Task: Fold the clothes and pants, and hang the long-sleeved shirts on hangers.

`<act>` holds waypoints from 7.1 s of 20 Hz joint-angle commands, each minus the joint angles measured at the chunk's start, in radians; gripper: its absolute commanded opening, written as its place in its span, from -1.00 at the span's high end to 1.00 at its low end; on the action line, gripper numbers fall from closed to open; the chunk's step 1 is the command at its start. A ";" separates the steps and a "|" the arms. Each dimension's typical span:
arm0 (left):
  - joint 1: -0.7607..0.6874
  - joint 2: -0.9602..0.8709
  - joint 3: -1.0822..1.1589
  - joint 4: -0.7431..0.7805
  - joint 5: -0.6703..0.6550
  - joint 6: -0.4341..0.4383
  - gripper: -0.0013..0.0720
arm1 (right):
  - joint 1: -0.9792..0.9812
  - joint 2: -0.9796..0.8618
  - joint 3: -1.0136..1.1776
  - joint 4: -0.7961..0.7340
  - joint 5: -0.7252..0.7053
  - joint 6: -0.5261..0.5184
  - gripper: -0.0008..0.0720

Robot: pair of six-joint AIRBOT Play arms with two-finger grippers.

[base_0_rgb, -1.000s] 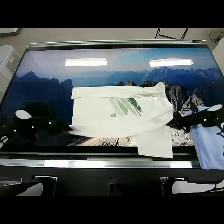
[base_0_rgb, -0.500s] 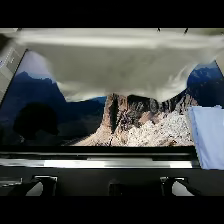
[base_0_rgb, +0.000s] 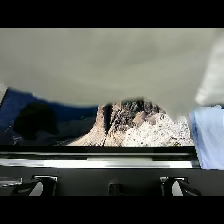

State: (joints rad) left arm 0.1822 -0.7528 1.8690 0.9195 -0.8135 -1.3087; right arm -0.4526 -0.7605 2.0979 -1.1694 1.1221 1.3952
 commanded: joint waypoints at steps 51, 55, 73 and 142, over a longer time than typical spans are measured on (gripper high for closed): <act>0.027 -0.936 -0.624 0.060 -0.659 0.000 0.90 | 0.178 -0.892 -0.718 -0.111 0.391 0.202 0.87; -0.004 -0.943 -0.721 0.048 -0.576 0.000 0.90 | 0.177 -0.913 -0.752 -0.106 0.368 0.221 0.87; 0.146 -0.607 -1.264 0.087 -0.568 0.102 -0.38 | 0.174 -0.743 -0.883 -0.299 0.559 0.156 -0.57; -0.063 -0.884 -0.161 -0.068 -0.723 -0.185 -0.69 | 0.023 -1.172 -0.649 0.280 0.294 -0.039 -0.52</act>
State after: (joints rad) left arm 0.1768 -1.6646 1.7073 0.8520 -1.5391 -1.4929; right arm -0.4843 -1.9133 1.4540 -0.9035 1.4826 1.3846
